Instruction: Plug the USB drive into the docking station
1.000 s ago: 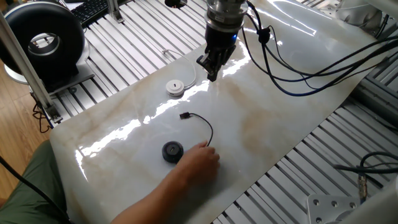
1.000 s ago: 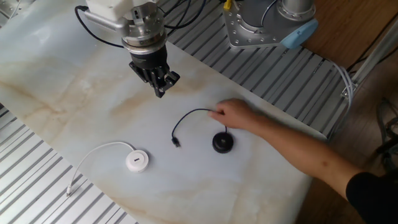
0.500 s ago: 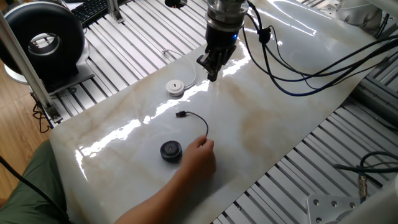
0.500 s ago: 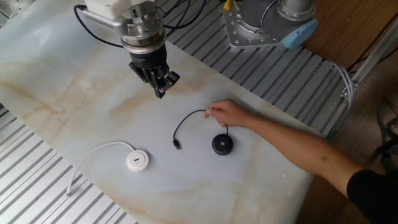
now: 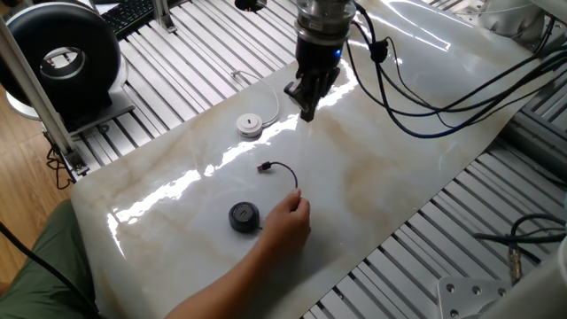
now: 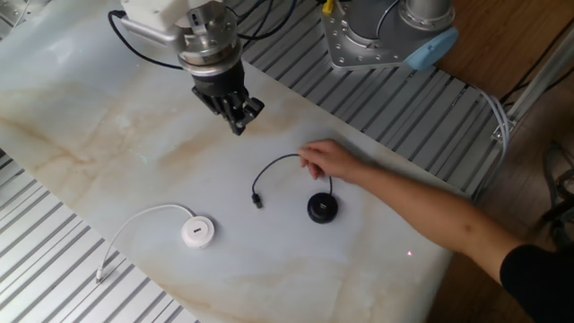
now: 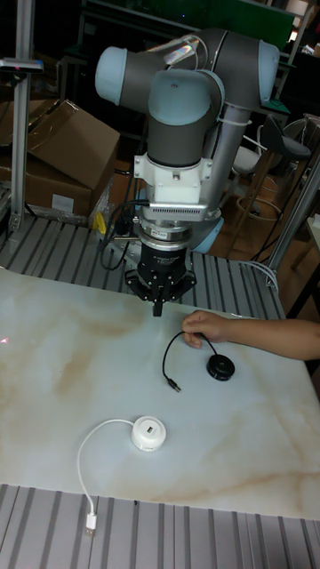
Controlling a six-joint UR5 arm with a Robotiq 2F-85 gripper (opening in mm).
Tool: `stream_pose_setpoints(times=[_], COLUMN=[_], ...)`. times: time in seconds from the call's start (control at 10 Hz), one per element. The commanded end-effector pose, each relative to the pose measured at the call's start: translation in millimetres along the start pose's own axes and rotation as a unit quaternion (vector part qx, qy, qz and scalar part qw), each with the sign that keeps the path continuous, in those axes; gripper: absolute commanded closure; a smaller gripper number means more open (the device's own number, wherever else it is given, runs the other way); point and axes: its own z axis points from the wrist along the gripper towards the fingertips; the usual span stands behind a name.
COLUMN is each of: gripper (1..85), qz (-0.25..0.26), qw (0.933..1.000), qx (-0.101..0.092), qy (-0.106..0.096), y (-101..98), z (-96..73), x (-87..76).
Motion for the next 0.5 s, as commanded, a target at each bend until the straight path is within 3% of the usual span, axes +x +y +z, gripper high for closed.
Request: stream_pose_setpoints(times=[0.0, 0.1, 0.3, 0.4], gripper=[84.3, 84.3, 84.3, 84.3], qz=[0.0, 0.006, 0.025, 0.033], qw=[0.9977, 0.9996, 0.9993, 0.999], qx=[0.06, 0.009, -0.018, -0.03], qy=[0.033, 0.025, 0.023, 0.011], y=[-31.2, -5.6, 26.8, 46.3], z=[-4.0, 16.8, 49.1, 63.1], x=[17.2, 6.7, -5.7, -15.7])
